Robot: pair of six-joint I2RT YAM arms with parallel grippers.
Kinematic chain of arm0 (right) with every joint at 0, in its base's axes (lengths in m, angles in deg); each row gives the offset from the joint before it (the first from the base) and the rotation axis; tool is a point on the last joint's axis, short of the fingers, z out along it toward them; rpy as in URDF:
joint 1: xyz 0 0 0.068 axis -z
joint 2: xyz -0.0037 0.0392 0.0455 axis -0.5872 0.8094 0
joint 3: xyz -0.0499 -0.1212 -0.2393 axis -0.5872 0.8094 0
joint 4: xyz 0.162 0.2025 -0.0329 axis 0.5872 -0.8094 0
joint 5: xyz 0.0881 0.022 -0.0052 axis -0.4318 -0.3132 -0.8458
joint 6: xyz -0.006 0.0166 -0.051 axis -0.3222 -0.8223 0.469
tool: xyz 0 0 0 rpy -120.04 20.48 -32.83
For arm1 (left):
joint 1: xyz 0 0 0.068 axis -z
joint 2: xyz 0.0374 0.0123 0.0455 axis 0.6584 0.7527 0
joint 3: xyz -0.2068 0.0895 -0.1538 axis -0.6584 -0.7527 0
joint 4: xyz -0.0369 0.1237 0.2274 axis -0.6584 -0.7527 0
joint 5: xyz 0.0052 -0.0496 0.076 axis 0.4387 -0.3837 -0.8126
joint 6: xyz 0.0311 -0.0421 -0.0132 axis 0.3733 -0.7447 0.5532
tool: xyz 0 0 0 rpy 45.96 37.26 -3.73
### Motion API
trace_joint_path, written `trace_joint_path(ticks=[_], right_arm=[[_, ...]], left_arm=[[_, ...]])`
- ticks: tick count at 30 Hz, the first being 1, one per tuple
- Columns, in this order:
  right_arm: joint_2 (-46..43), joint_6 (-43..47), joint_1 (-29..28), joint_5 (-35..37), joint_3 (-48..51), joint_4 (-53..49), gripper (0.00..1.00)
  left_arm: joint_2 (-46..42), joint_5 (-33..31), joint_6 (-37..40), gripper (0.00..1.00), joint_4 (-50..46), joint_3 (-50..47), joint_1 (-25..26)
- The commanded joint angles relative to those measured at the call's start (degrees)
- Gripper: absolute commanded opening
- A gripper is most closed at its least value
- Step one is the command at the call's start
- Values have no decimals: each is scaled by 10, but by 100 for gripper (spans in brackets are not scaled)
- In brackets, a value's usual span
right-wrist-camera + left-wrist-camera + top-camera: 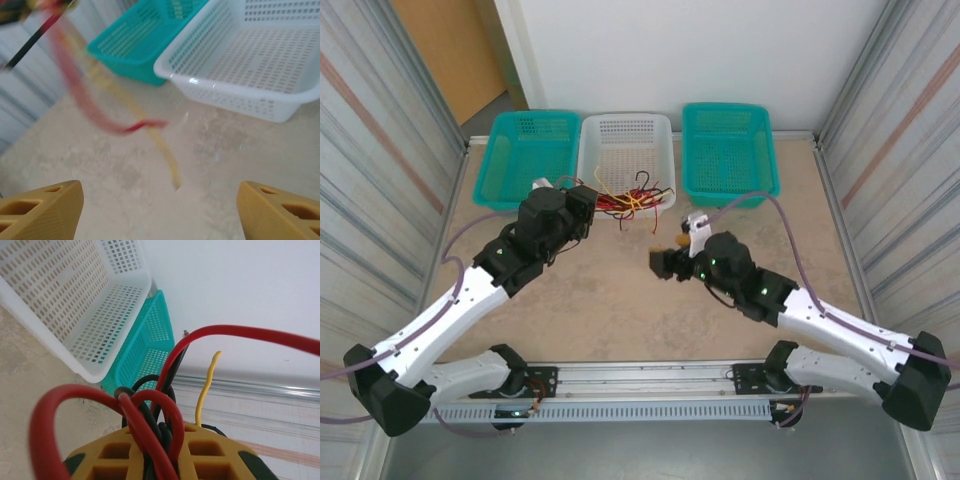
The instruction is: Untangle the cables
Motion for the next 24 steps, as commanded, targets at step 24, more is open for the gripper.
trace_joint_path(ticks=[24], right_arm=[[70,43,-75,-52,-214,-25,73]], left_arm=[[-21,-89,-24,0,-79,68,7]])
